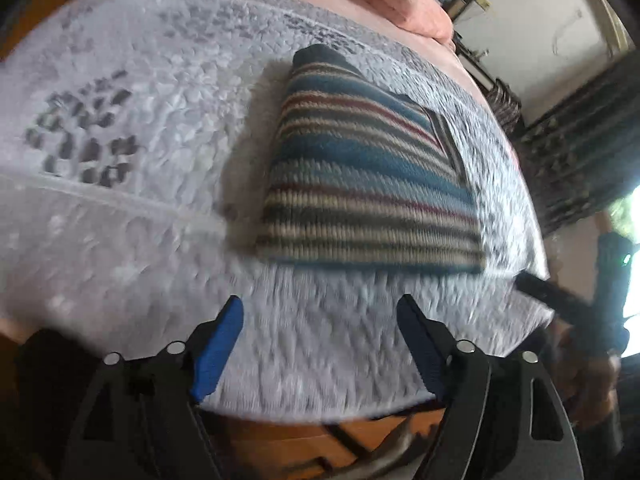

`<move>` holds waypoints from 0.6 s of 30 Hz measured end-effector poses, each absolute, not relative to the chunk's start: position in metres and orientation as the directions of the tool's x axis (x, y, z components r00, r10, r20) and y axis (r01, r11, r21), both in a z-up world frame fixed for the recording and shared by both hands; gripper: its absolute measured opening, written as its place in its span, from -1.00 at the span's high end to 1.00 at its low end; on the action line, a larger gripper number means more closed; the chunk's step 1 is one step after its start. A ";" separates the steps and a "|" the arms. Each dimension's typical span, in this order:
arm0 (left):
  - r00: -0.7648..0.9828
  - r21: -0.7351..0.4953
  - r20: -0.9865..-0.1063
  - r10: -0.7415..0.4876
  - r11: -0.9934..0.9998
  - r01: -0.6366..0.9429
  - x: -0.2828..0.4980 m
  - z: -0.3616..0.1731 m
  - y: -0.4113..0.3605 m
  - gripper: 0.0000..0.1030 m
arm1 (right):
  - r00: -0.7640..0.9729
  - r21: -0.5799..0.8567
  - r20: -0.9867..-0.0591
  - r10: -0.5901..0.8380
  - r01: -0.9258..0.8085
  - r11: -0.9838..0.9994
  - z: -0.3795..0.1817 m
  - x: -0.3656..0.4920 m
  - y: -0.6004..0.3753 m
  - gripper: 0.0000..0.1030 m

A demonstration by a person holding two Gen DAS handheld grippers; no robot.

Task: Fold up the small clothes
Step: 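Open both tools and pull them back from the folded sweater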

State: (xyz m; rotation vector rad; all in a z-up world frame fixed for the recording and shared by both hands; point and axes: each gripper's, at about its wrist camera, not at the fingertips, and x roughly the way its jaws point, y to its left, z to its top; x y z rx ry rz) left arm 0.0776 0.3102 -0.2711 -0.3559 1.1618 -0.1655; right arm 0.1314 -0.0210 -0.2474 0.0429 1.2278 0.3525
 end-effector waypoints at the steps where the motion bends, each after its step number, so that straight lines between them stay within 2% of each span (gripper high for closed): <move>1: 0.397 -0.310 -0.878 -0.267 0.950 -0.047 0.069 -0.265 0.305 -0.65 | 0.310 0.173 -0.919 0.242 -0.234 0.957 -0.242 0.119 -0.022 -0.79; 2: 0.399 -0.237 -0.895 -0.200 0.970 -0.045 0.056 -0.258 0.298 -0.66 | 0.330 0.133 -0.921 0.206 -0.230 0.964 -0.239 0.110 -0.020 -0.79; 5: 0.438 -0.060 -0.899 -0.020 0.995 -0.079 0.023 -0.229 0.284 -0.67 | 0.432 -0.109 -0.902 -0.010 -0.204 0.973 -0.219 0.078 -0.008 -0.88; 6: 0.451 -0.044 -0.892 -0.001 0.996 -0.084 0.017 -0.222 0.282 -0.68 | 0.474 -0.186 -0.877 -0.081 -0.178 0.966 -0.207 0.068 -0.003 -0.92; 8: 0.486 -0.026 -0.874 0.024 0.995 -0.096 -0.002 -0.197 0.277 -0.71 | 0.498 -0.252 -0.854 -0.153 -0.138 0.958 -0.188 0.057 0.003 -0.92; 13: 0.578 -0.006 -0.814 0.055 0.995 -0.102 -0.028 -0.132 0.271 -0.75 | 0.521 -0.158 -0.853 -0.039 -0.186 0.970 -0.127 0.034 0.010 -0.92; 18: 0.639 -0.044 -0.769 -0.011 0.998 -0.036 -0.049 -0.070 0.263 -0.75 | 0.562 -0.118 -0.827 0.015 -0.200 0.973 -0.066 0.013 0.019 -0.92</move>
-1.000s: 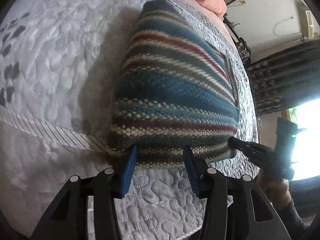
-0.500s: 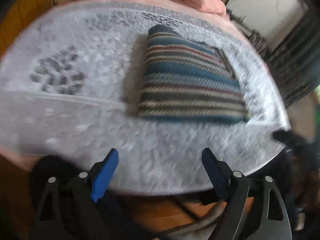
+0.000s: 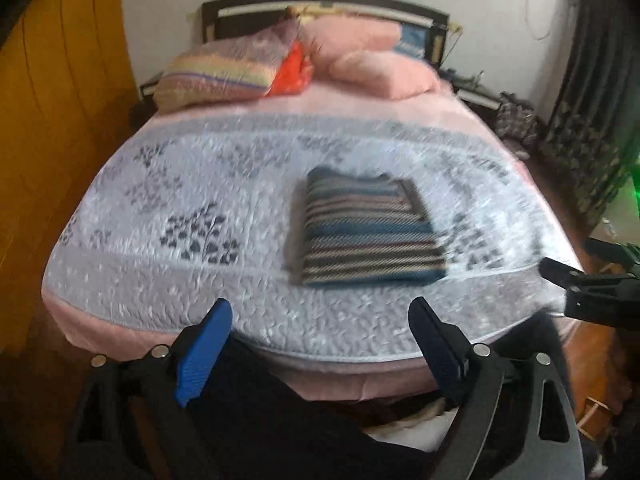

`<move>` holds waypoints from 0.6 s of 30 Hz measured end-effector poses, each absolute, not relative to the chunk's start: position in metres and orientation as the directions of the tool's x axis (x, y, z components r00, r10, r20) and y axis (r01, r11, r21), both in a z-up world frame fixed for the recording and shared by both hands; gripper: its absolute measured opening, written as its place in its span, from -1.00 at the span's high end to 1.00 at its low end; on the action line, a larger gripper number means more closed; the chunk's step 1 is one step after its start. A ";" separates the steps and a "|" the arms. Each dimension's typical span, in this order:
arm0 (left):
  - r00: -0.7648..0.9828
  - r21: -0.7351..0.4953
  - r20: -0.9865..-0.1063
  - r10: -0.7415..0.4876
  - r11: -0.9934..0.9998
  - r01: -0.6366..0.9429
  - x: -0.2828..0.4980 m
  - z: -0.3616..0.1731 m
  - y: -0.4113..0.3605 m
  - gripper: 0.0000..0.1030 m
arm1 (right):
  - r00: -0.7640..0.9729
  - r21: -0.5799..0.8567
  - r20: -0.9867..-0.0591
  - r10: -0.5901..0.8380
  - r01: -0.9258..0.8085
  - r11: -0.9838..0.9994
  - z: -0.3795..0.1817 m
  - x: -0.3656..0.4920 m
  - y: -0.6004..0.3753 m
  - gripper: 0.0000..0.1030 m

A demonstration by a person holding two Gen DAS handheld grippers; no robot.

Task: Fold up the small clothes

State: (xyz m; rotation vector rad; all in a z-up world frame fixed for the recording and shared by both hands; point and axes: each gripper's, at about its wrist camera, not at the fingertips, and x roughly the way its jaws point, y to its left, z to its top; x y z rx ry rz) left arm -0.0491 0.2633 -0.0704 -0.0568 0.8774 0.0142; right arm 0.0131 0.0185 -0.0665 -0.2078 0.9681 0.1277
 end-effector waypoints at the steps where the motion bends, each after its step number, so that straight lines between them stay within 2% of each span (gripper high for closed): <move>1: 0.645 -0.050 -0.764 -0.023 0.998 -0.024 -0.052 -0.065 0.262 -0.75 | 0.577 -0.111 -0.817 0.023 -0.197 0.974 -0.055 0.007 0.019 -0.92; 5: 0.641 -0.103 -0.765 -0.057 0.994 -0.034 -0.060 -0.046 0.259 -0.75 | 0.616 -0.134 -0.788 0.017 -0.199 0.971 -0.025 -0.012 0.025 -0.92; 9: 0.646 -0.041 -0.763 -0.011 0.999 -0.032 -0.061 -0.043 0.248 -0.75 | 0.660 -0.157 -0.751 0.007 -0.189 0.969 -0.005 -0.028 0.030 -0.92; 18: 0.623 -0.037 -0.782 -0.017 0.999 -0.019 -0.058 -0.048 0.241 -0.75 | 0.655 -0.151 -0.756 0.003 -0.179 0.972 -0.009 -0.024 0.034 -0.92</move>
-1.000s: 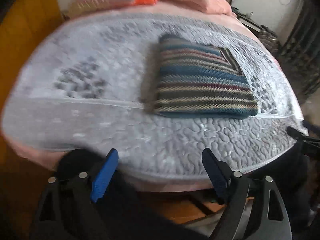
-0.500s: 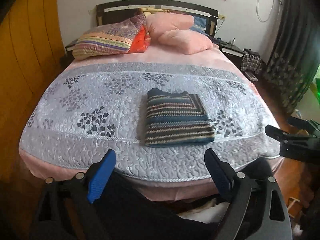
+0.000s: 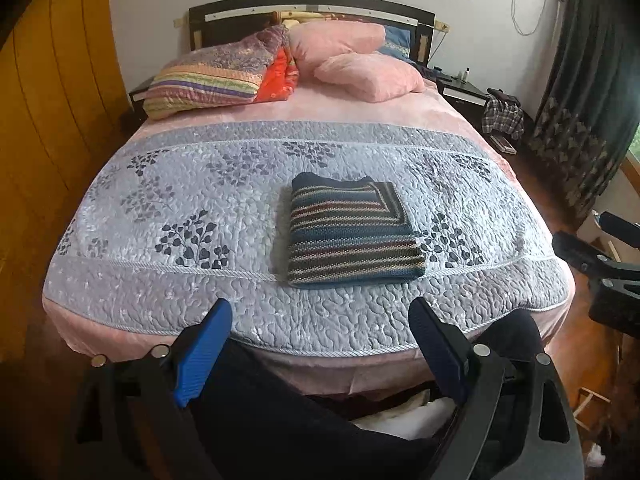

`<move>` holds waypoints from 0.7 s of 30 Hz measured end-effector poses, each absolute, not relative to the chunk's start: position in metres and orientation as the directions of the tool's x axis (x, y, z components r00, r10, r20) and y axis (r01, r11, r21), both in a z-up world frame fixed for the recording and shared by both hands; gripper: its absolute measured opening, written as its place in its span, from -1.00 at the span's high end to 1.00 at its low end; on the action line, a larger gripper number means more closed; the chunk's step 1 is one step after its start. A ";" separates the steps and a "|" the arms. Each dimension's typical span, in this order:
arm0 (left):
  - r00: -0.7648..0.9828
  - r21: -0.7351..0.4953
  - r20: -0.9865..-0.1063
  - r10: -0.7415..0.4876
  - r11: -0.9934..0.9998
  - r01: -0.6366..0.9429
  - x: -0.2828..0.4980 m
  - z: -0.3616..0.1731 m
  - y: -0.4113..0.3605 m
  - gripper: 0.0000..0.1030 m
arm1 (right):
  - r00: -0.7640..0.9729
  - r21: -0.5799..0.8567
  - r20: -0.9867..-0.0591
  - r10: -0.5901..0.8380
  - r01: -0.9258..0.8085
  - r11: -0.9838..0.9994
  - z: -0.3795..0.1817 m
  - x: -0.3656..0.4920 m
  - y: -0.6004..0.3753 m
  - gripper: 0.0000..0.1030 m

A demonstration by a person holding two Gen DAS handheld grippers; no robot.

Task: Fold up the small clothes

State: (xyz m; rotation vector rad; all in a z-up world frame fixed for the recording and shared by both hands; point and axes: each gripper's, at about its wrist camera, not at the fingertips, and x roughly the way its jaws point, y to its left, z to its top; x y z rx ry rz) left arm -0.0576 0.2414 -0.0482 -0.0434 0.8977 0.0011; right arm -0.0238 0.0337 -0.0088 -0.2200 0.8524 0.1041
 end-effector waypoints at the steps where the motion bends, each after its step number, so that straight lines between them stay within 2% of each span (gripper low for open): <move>1: 0.620 -0.038 -0.784 -0.018 0.999 -0.019 -0.056 -0.049 0.242 -0.75 | 0.652 -0.152 -0.758 0.002 -0.179 0.972 -0.010 -0.023 0.034 -0.92; 21: 0.602 -0.013 -0.798 0.003 1.000 -0.023 -0.050 -0.051 0.240 -0.75 | 0.623 -0.144 -0.782 0.012 -0.199 0.969 -0.024 -0.018 0.040 -0.92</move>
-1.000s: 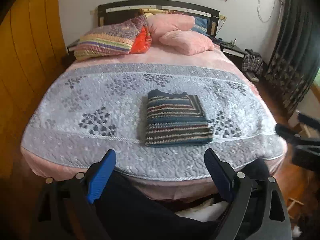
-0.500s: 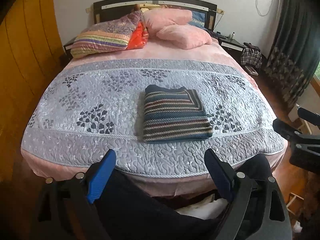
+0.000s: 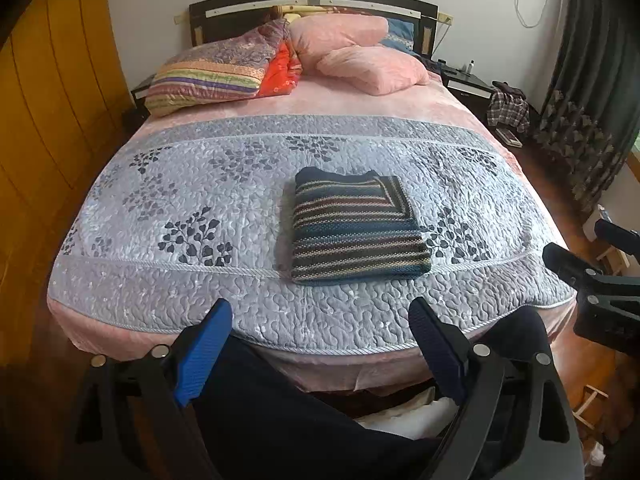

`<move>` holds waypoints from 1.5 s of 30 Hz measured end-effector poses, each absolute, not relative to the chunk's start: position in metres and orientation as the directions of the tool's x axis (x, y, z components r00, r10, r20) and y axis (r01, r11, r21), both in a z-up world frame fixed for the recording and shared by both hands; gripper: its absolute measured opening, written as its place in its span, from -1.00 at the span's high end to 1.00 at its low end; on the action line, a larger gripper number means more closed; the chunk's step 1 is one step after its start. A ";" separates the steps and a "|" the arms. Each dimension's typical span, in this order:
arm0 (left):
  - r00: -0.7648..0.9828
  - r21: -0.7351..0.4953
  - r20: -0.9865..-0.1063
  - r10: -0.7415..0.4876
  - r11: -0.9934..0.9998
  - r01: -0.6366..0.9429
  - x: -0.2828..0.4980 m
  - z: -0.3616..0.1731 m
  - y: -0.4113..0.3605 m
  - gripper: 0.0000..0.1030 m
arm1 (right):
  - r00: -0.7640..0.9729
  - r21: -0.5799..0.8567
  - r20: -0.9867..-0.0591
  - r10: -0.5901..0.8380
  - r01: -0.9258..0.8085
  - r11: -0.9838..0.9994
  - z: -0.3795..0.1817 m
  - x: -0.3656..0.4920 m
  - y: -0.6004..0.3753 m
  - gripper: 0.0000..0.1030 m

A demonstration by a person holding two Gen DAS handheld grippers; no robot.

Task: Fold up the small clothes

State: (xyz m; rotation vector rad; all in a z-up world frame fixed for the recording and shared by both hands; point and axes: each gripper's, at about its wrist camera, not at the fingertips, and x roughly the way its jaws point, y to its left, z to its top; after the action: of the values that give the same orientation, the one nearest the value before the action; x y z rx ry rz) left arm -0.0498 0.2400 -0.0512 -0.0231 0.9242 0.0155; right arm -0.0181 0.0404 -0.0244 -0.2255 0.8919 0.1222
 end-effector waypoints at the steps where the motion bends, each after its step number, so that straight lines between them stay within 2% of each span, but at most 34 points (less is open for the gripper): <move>1: 0.602 -0.013 -0.799 0.004 1.000 -0.024 -0.050 -0.051 0.240 -0.75 | 0.623 -0.144 -0.782 0.013 -0.201 0.969 -0.024 -0.018 0.041 -0.92; 45: 0.605 0.006 -0.795 0.037 0.999 -0.053 -0.053 -0.051 0.246 -0.75 | 0.621 -0.131 -0.783 0.039 -0.226 0.965 -0.028 -0.020 0.051 -0.92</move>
State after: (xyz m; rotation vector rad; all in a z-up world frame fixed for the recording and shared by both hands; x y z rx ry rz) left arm -0.0528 0.2455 -0.0510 -0.0188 0.9198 0.0524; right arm -0.0200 0.0510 -0.0285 -0.2264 0.8899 0.1540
